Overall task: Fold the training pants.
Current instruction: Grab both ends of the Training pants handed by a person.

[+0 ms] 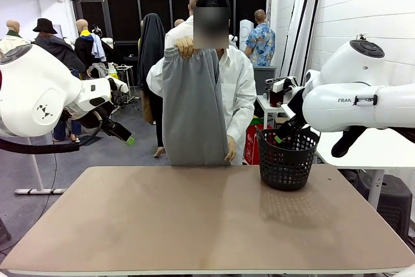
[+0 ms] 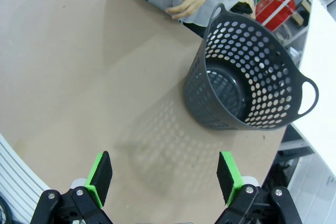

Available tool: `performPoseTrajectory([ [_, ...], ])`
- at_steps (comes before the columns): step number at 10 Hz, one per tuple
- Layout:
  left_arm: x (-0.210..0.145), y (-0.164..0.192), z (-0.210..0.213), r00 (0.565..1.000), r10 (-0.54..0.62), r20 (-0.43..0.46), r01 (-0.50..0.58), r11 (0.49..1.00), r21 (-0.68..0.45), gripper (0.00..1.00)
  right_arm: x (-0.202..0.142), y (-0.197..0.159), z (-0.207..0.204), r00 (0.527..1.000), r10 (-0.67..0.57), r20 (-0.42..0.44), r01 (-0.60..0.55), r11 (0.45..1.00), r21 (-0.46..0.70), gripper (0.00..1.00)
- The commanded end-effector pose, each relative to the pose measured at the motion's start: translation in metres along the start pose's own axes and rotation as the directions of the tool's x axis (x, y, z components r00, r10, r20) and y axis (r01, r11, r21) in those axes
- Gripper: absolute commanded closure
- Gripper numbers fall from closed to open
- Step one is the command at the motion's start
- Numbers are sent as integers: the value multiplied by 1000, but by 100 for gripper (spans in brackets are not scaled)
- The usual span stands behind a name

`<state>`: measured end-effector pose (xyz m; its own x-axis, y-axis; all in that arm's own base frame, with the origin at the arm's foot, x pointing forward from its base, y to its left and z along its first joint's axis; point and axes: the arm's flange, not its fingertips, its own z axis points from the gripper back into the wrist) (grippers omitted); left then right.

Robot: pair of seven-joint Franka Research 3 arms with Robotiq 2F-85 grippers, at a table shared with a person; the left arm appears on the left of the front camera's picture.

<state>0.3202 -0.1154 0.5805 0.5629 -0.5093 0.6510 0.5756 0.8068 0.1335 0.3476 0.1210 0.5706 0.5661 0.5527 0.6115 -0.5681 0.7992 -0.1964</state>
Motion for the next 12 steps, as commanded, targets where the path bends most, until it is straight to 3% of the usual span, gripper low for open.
performPoseTrajectory([
  [1,0,0,-1,1000,0,0,0,1000,-3,0,0,0,0,1000,0,0,0,1000,1,0],
  [12,0,0,-1,1000,0,0,0,1000,-3,0,0,0,0,1000,0,0,0,1000,1,0],
])
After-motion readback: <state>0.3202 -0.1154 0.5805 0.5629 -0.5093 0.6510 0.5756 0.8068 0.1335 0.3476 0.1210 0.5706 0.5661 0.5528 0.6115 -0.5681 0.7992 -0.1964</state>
